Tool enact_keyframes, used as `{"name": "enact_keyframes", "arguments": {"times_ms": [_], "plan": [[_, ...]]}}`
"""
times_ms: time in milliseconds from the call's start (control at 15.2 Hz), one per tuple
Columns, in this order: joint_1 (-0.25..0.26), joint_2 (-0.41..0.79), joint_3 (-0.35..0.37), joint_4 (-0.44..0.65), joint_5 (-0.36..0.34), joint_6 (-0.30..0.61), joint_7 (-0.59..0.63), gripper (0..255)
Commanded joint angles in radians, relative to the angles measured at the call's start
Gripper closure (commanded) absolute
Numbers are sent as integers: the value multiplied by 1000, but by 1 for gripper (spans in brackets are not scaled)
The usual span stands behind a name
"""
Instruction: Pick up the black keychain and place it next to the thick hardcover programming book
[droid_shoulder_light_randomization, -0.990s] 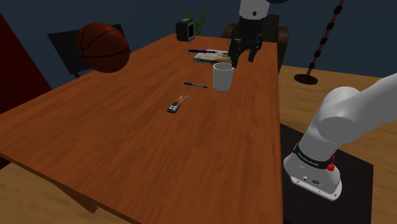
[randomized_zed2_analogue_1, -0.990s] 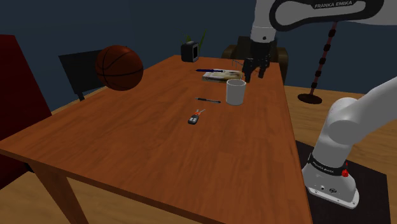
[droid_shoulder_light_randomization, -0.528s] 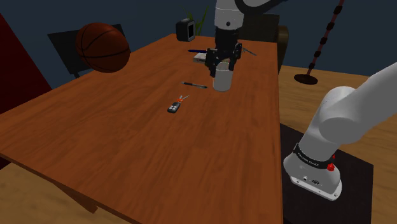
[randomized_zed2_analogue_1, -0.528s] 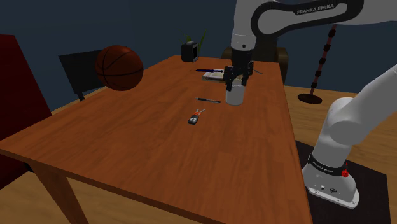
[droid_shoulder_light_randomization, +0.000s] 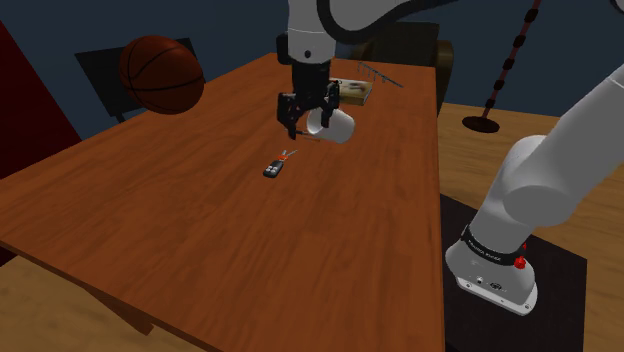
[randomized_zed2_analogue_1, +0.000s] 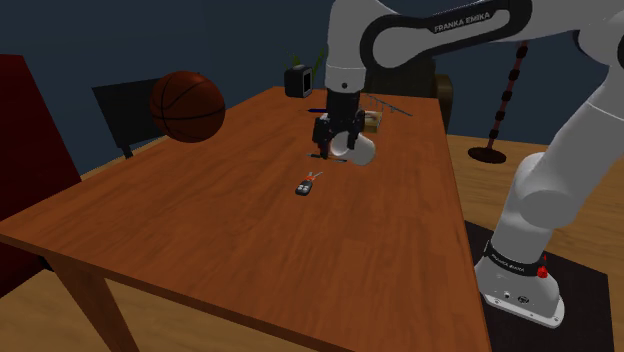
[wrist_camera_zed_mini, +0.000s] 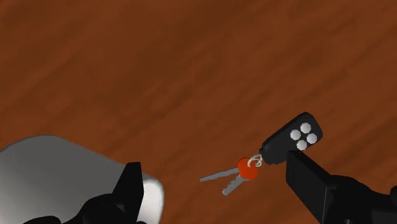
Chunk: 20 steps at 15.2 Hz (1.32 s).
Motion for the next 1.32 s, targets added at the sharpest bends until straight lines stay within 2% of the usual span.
{"name": "enact_keyframes", "arguments": {"times_ms": [0,396,858,1254], "plan": [[3,69,27,35,-13,13,42,0],[37,263,101,196,-79,34,169,0],[40,286,102,125,-89,125,176,0],[40,288,102,119,-90,132,177,0]]}}
